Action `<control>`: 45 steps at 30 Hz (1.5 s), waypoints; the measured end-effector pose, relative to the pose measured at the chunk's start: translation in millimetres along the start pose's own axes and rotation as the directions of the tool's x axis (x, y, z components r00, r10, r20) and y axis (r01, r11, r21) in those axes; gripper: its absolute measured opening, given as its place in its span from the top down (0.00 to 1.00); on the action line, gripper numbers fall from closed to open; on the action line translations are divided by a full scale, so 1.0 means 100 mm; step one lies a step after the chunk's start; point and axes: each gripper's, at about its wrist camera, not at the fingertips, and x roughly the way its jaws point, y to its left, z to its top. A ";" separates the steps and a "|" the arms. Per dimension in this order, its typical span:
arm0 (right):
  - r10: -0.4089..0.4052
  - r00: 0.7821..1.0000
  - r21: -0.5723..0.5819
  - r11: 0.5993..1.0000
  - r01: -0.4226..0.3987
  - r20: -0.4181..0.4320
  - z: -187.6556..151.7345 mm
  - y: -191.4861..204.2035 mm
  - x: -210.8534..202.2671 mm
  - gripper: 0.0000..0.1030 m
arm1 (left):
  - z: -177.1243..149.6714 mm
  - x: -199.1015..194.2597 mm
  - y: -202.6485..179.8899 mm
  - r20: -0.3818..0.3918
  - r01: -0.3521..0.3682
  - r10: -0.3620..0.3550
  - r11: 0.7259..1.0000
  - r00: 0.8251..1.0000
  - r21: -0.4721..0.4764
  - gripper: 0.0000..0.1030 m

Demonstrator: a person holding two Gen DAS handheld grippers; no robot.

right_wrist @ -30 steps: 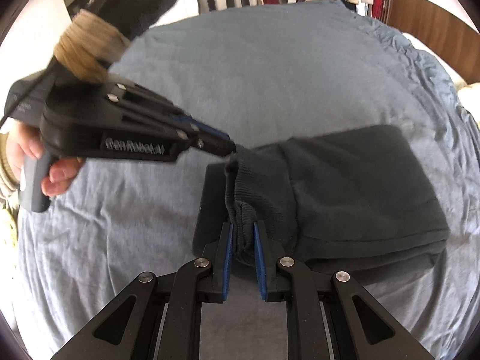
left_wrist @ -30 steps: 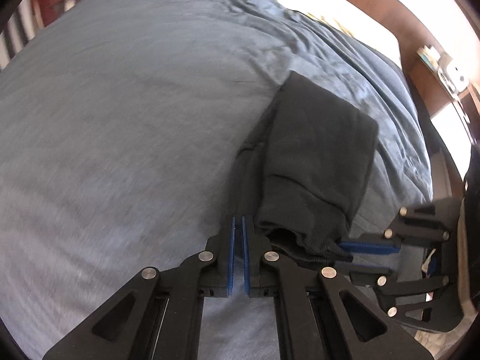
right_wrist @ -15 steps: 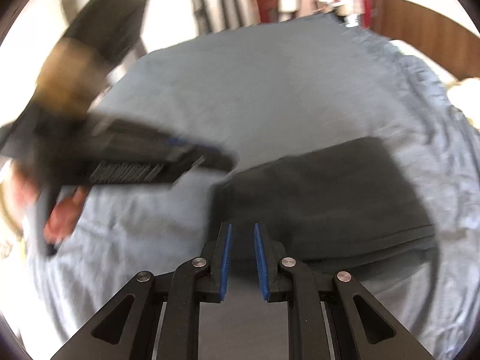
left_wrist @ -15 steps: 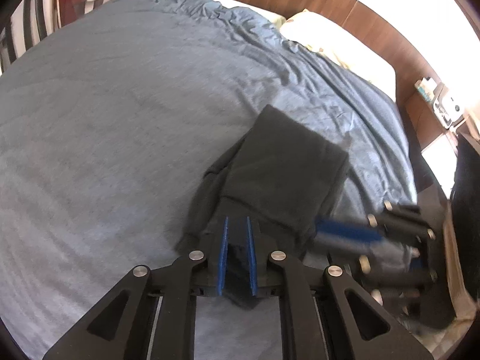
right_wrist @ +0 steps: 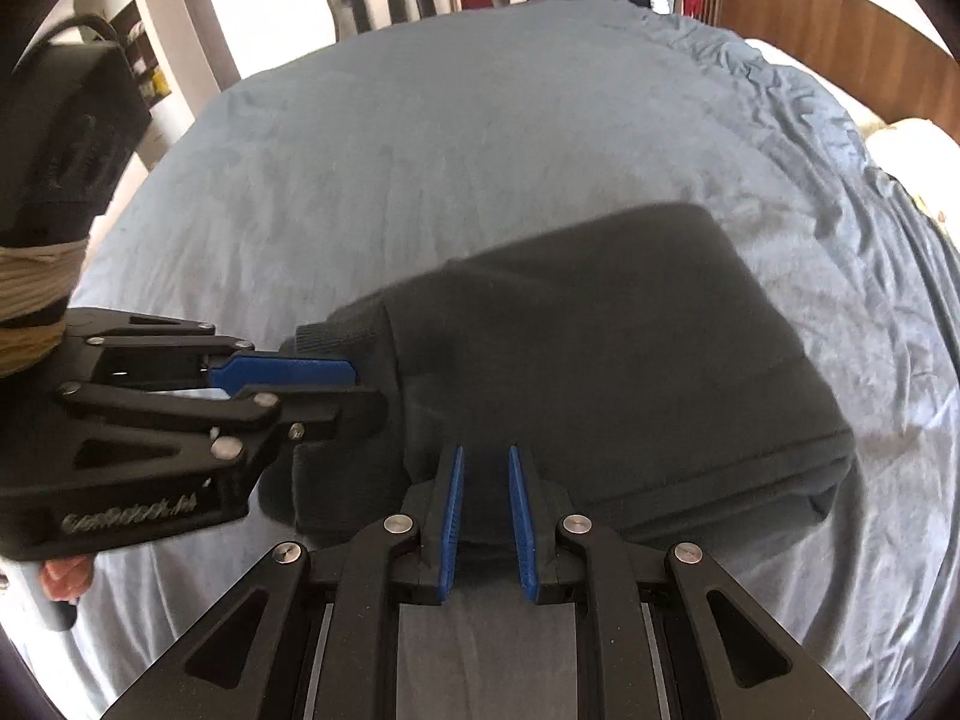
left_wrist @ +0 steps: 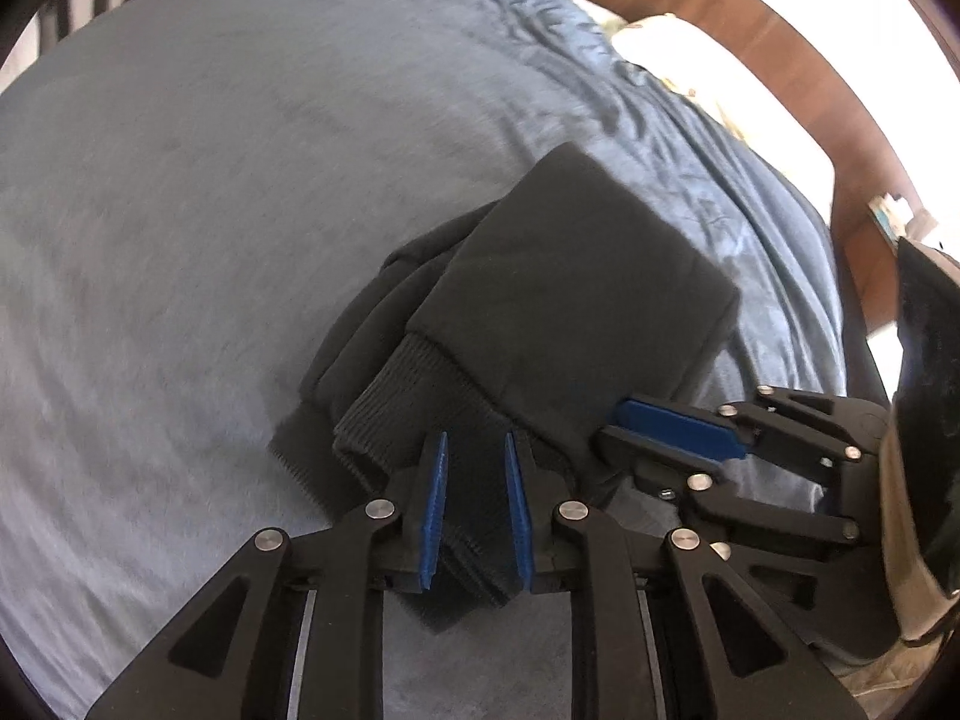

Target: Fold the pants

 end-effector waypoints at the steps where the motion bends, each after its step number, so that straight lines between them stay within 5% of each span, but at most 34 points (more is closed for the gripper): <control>1: 0.005 1.000 -0.001 1.000 -0.005 -0.007 -0.01 0.00 0.00 0.83 | -0.02 0.00 0.01 -0.001 -0.009 0.009 1.000 1.000 -0.010 0.81; 6: 0.024 0.999 -0.018 1.000 -0.025 -0.027 -0.01 -0.06 0.04 0.82 | -0.07 -0.01 0.04 0.019 -0.039 0.040 0.997 0.999 -0.073 0.81; 12: 0.032 1.000 -0.029 0.999 -0.032 -0.001 0.05 -0.16 -0.17 0.56 | -0.20 -0.27 0.01 0.052 -0.134 0.146 0.974 0.988 -0.183 0.74; 19: 0.008 0.994 -0.038 0.999 -0.004 0.112 0.17 -0.46 -0.63 0.38 | -0.35 -0.71 -0.19 0.151 -0.196 0.259 0.919 0.954 -0.343 0.48; 24: -0.017 0.988 -0.010 1.000 0.019 0.156 0.29 -0.75 -0.72 0.32 | -0.43 -0.70 -0.41 0.180 -0.192 0.311 0.855 0.933 -0.482 0.35; 30: -0.038 0.987 0.058 0.998 0.029 0.156 0.35 -1.14 -0.68 0.32 | -0.60 -0.58 -0.42 0.152 -0.178 0.383 0.697 0.911 -0.694 0.30; 32: -0.045 0.986 0.065 0.997 0.035 0.158 0.36 -1.22 -0.65 0.30 | -0.61 -0.55 -0.39 0.138 -0.197 0.411 0.672 0.901 -0.714 0.27; 35: -0.042 0.987 0.068 0.997 0.031 0.155 0.42 -1.31 -0.54 0.27 | -0.53 -0.46 -0.37 0.139 -0.220 0.419 0.696 0.897 -0.683 0.23; 39: 0.002 0.989 0.053 0.999 -0.010 0.147 0.52 -1.39 -0.35 0.27 | -0.36 -0.29 -0.34 0.153 -0.209 0.378 0.756 0.913 -0.621 0.23; 45: 0.079 0.993 0.142 0.986 -0.092 0.093 0.61 -1.58 0.02 0.27 | -0.27 -0.11 -0.22 0.115 -0.267 0.404 0.766 0.907 -0.584 0.23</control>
